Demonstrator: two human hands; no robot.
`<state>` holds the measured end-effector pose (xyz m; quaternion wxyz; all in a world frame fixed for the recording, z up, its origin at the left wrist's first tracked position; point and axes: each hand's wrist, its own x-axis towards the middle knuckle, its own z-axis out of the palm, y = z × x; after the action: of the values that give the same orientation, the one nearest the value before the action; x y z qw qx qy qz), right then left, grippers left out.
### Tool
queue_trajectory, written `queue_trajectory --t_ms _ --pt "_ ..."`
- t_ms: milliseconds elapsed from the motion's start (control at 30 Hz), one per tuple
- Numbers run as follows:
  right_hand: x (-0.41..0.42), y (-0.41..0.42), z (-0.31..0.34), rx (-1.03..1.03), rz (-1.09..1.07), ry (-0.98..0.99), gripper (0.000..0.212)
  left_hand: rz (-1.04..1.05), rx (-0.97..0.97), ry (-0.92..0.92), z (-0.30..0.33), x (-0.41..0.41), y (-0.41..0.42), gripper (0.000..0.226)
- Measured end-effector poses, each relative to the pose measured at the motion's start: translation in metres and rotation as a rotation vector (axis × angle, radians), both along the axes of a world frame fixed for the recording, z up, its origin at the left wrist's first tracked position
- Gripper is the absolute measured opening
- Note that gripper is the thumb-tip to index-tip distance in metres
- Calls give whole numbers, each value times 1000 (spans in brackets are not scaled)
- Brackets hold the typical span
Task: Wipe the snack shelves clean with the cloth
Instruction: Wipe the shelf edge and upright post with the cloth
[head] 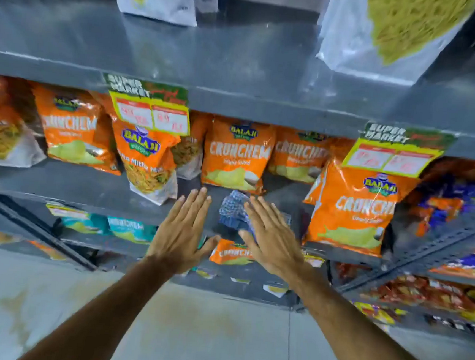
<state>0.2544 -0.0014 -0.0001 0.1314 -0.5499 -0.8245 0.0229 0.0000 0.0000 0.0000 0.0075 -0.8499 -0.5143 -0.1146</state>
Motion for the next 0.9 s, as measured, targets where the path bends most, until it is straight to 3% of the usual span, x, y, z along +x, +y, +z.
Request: queue_trajectory --t_ms 167,433,700,900 --pt "6 38 -27 -108 22 34 61 25 -70 23 -42 11 30 89" --pt "1 59 -49 -70 102 39 59 55 -107 29 -73 21 45 91" --pt "-8 58 -49 -37 32 124 50 75 -155 69 -67 23 44 94" --pt "-7 36 -19 -140 -78 282 49 67 -112 29 -36 18 20 91"
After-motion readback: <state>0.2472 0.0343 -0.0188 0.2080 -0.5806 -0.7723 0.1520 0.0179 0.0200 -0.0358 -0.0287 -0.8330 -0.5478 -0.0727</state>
